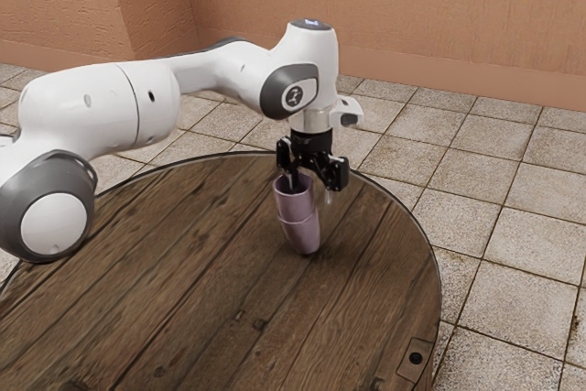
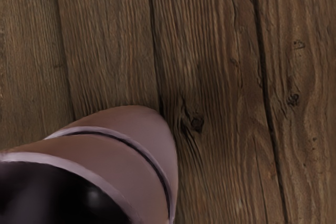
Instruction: Place the left cup onto the right cup
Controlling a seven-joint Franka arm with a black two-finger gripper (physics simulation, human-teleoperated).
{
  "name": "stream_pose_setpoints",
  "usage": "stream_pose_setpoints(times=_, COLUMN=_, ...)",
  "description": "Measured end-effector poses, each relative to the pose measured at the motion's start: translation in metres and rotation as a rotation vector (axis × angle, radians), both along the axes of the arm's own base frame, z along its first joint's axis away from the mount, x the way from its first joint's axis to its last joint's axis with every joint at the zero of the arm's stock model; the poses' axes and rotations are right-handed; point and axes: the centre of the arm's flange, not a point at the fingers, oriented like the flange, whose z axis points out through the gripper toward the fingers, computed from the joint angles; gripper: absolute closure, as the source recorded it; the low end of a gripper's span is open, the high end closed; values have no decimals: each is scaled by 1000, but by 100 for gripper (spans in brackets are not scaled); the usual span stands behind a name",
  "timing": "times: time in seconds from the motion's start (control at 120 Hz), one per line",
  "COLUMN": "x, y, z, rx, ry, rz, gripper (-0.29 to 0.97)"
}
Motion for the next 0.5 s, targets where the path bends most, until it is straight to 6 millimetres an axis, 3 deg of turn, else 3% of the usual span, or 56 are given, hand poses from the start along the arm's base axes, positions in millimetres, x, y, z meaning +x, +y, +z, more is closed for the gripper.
stream_pose_setpoints(times=0.225, x=-39, y=12, z=83, rx=15, ry=-78, rz=1, gripper=3)
stream_pose_setpoints(times=0.358, x=-75, y=19, z=120, rx=26, ry=-101, rz=-2, gripper=2)
stream_pose_setpoints(times=0.5, x=-106, y=28, z=146, rx=35, ry=-84, rz=4, gripper=1)
